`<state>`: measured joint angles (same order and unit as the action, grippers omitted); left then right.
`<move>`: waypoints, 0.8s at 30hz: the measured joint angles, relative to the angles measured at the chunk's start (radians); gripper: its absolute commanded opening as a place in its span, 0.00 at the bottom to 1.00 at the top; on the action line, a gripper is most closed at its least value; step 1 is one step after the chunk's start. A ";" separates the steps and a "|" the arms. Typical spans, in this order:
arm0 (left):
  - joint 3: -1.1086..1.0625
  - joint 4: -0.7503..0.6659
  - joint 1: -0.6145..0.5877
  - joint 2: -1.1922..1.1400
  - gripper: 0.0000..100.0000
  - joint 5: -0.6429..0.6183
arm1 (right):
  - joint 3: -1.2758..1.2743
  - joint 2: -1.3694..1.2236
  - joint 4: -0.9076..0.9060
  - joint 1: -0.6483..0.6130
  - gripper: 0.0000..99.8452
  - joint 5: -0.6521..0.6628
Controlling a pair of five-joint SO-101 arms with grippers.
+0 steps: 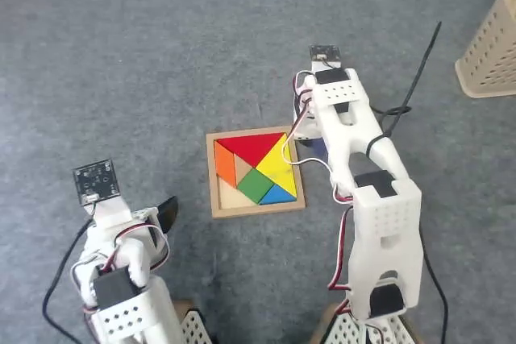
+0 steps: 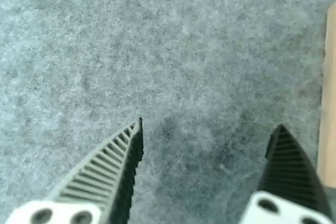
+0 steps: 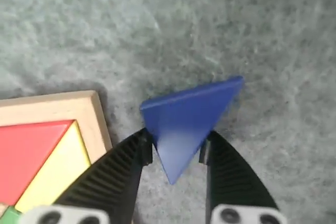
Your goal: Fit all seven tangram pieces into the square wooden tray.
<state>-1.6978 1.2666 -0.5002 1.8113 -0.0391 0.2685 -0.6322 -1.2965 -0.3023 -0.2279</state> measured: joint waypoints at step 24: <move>0.000 0.000 0.000 0.000 0.35 0.000 | -0.023 0.064 0.078 -0.044 0.27 -0.155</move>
<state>-1.6978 1.2666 -0.5002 1.8113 -0.0391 0.2455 -0.5677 -1.2183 -0.3468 -0.3828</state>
